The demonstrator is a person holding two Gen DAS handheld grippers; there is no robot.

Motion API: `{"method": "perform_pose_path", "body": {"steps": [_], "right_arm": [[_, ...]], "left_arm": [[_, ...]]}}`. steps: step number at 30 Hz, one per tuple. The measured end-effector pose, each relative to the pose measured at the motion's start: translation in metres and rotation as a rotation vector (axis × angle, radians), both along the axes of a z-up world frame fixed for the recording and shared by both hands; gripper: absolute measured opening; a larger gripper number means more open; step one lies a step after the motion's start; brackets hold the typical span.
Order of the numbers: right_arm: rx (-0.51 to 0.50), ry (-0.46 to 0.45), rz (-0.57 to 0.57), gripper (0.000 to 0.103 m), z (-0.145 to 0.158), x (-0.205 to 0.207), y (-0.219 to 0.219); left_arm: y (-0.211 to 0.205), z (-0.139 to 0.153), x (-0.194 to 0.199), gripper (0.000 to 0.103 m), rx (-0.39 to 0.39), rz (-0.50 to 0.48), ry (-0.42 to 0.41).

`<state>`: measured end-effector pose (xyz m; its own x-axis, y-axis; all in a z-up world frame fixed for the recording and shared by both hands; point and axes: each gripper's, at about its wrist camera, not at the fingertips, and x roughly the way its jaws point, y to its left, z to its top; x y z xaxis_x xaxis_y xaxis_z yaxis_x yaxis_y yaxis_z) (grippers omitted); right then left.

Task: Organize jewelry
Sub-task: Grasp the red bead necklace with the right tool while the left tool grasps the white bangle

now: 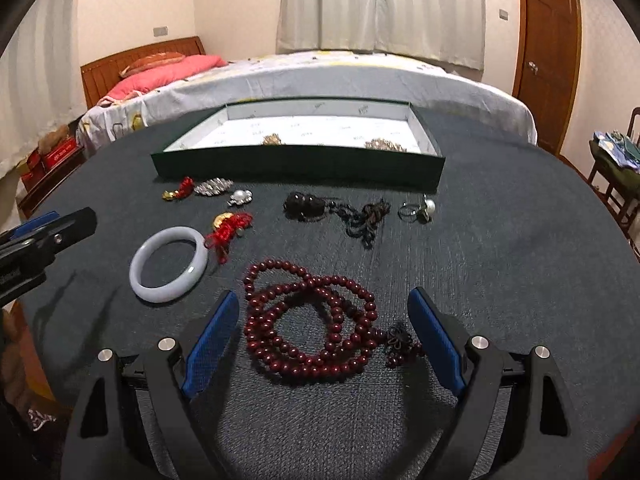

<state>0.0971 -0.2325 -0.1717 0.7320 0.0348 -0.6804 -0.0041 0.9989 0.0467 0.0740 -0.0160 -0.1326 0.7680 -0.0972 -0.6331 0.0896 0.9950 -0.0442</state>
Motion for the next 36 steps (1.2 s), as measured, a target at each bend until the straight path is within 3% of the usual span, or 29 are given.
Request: {"method": "perform_pose_path", "body": {"steps": [9, 10, 13, 19, 28, 36], "right_arm": [[0.027, 0.024, -0.010, 0.082, -0.006, 0.000, -0.008], [0.027, 0.021, -0.014, 0.078, -0.006, 0.000, -0.008], [0.025, 0.013, -0.022, 0.051, -0.004, -0.002, -0.012], [0.067, 0.008, -0.022, 0.020, -0.003, -0.002, -0.023], [0.075, -0.031, -0.049, 0.015, 0.008, -0.004, -0.037], [0.101, -0.038, -0.057, 0.015, 0.010, -0.004, -0.045]], "left_arm": [[-0.006, -0.006, -0.001, 0.085, -0.008, -0.016, 0.011], [-0.007, -0.007, -0.001, 0.086, -0.007, -0.017, 0.012], [-0.012, -0.010, -0.001, 0.087, 0.000, -0.024, 0.020], [-0.025, -0.012, -0.001, 0.089, 0.017, -0.049, 0.015], [-0.053, -0.013, 0.006, 0.091, 0.024, -0.108, 0.003], [-0.067, -0.036, 0.026, 0.091, 0.032, -0.114, 0.110]]}}
